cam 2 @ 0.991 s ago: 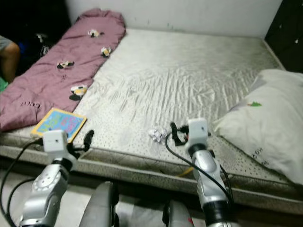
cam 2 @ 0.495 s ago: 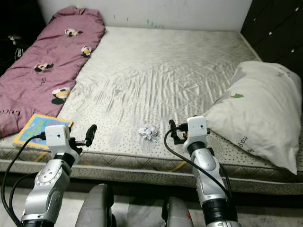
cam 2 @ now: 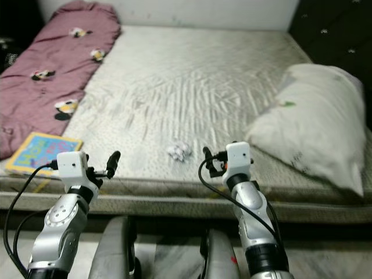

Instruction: Clean up the room

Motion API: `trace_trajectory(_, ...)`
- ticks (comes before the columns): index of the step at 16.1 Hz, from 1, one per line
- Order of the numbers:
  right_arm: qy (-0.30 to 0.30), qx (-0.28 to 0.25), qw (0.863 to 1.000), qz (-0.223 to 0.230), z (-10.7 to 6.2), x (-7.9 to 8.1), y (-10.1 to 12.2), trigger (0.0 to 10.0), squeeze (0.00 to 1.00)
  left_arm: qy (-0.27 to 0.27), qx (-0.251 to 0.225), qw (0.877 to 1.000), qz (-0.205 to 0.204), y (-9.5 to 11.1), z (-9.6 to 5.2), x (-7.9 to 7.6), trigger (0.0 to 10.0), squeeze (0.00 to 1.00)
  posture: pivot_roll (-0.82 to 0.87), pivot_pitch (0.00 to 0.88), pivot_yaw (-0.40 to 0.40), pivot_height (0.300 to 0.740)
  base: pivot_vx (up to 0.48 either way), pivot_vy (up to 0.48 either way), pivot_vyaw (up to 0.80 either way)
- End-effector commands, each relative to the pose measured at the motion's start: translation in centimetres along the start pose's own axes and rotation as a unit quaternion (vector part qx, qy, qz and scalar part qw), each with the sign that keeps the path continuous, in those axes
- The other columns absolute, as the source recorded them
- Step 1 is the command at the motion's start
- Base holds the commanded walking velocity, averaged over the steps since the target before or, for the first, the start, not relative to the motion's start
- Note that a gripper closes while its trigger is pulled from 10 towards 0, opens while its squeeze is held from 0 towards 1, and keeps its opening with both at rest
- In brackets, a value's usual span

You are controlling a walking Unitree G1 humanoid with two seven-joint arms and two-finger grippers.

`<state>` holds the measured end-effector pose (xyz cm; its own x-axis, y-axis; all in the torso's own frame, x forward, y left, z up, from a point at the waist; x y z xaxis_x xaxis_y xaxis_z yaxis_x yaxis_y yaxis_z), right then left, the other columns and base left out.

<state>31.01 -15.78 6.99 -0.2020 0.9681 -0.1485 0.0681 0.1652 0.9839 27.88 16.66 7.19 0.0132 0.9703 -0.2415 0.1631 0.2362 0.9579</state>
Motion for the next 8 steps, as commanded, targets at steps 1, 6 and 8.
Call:
trace_trajectory(1,0.001,0.000,1.000,-0.002,0.1,0.0,0.2,10.0,0.00,0.002,-0.004,1.000,0.008,0.3,0.1,0.0,10.0,0.00,-0.01,0.000,-0.004,0.557,0.000,0.000,0.00)
trace_trajectory(6,0.037,-0.007,0.999,-0.015,0.2,1.0,0.4,10.0,0.00,-0.013,0.000,1.000,0.006,0.4,0.1,0.0,10.0,0.00,-0.01,0.000,-0.005,0.557,0.000,0.000,0.00)
trace_trajectory(8,0.050,-0.010,0.999,-0.021,0.1,1.3,0.5,10.0,0.00,-0.023,0.001,1.000,0.005,0.4,0.0,-0.2,10.0,0.00,-0.01,0.000,-0.005,0.557,0.000,0.000,0.75)
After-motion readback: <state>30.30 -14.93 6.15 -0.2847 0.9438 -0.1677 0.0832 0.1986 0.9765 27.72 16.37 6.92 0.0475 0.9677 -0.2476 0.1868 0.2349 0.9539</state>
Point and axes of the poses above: a point about 5 cm out from each wrist's last joint towards the gripper, its own z axis pointing out of the wrist towards the gripper, its own y axis along the axis of the wrist's last joint, x = y × z, the point moved 2 cm from there along z, pointing out of the wrist towards the gripper, and after that the axes turned 6 degrees about -z, right-handed, at the moved point
